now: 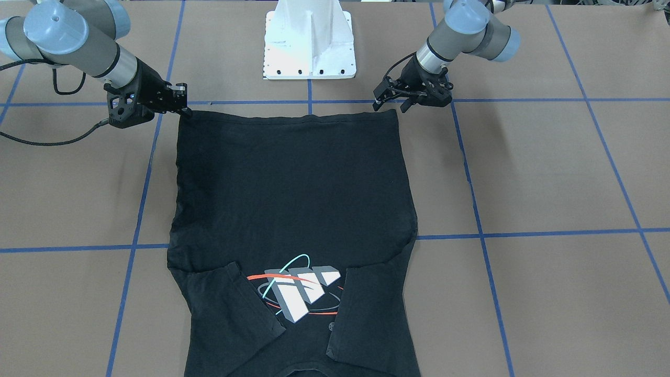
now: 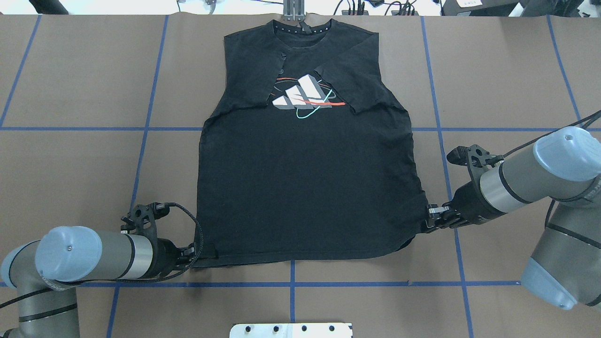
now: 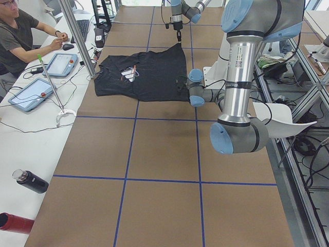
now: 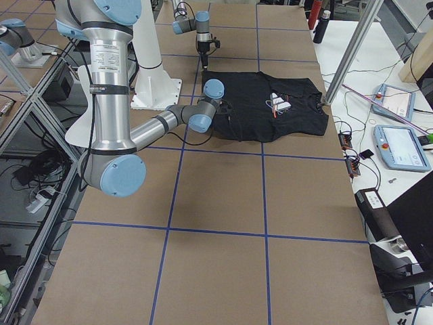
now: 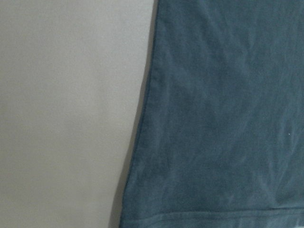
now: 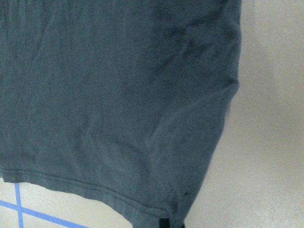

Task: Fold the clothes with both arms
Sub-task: 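Grasp both hem corners nearest the robot with both grippers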

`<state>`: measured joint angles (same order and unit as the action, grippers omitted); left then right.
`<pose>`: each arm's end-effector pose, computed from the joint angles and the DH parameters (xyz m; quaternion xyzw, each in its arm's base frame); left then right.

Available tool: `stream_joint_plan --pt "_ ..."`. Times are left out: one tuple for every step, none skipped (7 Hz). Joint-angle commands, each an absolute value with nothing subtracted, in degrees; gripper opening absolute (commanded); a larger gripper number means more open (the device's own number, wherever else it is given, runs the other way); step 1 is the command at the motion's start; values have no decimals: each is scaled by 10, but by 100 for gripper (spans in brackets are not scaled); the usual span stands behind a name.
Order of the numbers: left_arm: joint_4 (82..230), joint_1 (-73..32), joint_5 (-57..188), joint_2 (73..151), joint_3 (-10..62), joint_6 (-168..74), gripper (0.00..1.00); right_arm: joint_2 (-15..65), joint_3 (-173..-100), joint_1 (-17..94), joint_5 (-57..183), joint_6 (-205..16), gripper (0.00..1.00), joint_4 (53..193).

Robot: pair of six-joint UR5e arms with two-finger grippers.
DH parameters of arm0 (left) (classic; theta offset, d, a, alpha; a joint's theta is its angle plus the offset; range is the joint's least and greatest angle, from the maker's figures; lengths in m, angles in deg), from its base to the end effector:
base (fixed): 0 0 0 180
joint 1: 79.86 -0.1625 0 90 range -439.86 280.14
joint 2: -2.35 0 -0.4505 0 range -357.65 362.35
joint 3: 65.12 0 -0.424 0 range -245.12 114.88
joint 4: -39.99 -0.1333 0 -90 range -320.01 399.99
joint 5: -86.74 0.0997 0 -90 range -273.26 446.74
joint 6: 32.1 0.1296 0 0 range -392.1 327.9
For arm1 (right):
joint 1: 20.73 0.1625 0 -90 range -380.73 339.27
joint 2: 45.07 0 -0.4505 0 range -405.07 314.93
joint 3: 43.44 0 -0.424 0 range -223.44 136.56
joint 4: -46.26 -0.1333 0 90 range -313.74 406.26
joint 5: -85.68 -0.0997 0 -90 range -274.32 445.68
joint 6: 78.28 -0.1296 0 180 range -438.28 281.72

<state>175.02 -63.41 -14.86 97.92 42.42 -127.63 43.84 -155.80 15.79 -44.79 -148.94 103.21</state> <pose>0.5342 -0.2695 0.3992 -0.0303 0.5628 -0.1015 0.8198 -0.4005 -0.3578 0.4155 -0.0612 -0.5351 -0.0384 0.8417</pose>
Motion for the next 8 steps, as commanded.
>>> stream_joint_plan --pt "1750 -642 -149 984 417 -1276 99 439 -1559 160 -448 -1489 0 1032" --pt "1750 -642 -149 984 417 -1276 98 439 -1559 162 -448 -1489 0 1032" --pt "1750 -642 -149 984 415 -1276 97 439 -1559 164 -453 -1489 0 1032" --pt "1750 -642 -149 984 415 -1276 90 438 -1559 171 -468 -1489 0 1032" --pt "1750 -642 -149 985 414 -1276 81 439 -1558 178 -476 -1489 0 1032" --pt "1750 -642 -149 986 415 -1276 69 439 -1558 178 -476 -1489 0 1032" --pt "1749 -642 -149 986 415 -1276 60 439 -1558 179 -476 -1489 0 1032" --pt "1749 -642 -150 986 416 -1276 58 439 -1558 179 -476 -1489 0 1032"
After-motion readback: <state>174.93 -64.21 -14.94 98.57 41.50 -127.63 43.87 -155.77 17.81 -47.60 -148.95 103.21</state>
